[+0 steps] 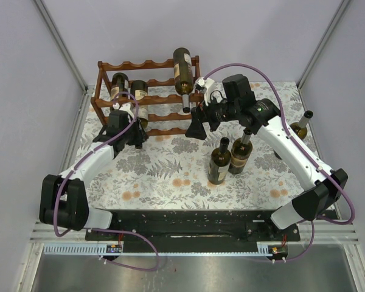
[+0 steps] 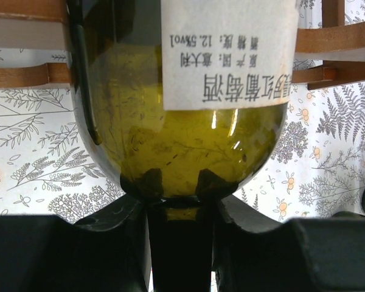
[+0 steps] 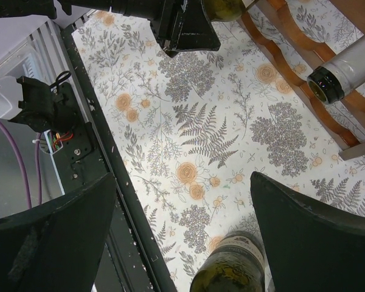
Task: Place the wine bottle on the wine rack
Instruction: Place the wine bottle in the wine rack.
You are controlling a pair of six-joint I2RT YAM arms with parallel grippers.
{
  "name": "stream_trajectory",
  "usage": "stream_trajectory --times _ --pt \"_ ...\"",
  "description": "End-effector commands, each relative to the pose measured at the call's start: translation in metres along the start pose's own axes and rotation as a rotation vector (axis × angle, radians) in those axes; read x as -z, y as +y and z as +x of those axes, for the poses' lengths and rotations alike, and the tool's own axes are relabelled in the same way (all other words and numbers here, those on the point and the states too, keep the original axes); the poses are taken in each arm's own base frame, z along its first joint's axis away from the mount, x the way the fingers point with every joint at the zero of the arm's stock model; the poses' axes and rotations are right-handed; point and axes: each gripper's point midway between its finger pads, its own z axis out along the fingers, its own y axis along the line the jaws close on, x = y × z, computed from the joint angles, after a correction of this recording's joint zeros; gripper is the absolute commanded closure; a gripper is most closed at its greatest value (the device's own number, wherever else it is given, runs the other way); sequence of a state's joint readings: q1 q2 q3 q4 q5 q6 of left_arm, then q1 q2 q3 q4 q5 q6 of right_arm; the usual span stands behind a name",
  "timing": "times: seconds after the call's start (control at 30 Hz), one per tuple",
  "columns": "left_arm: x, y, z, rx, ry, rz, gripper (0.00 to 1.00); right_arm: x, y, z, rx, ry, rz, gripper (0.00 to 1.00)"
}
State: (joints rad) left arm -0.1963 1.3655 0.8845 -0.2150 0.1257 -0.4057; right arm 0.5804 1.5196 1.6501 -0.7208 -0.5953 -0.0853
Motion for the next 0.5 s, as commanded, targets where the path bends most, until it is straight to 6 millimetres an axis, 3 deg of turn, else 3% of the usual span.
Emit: stream_trajectory --times 0.0,0.47 --pt "0.0069 -0.0222 -0.0758 -0.073 -0.270 0.053 0.89 0.0119 0.0081 -0.0156 0.054 -0.065 -0.013 0.01" --pt "-0.0006 -0.0162 -0.0784 -0.112 -0.305 0.023 0.79 0.0103 0.0079 -0.0120 0.048 -0.054 -0.018 0.01"
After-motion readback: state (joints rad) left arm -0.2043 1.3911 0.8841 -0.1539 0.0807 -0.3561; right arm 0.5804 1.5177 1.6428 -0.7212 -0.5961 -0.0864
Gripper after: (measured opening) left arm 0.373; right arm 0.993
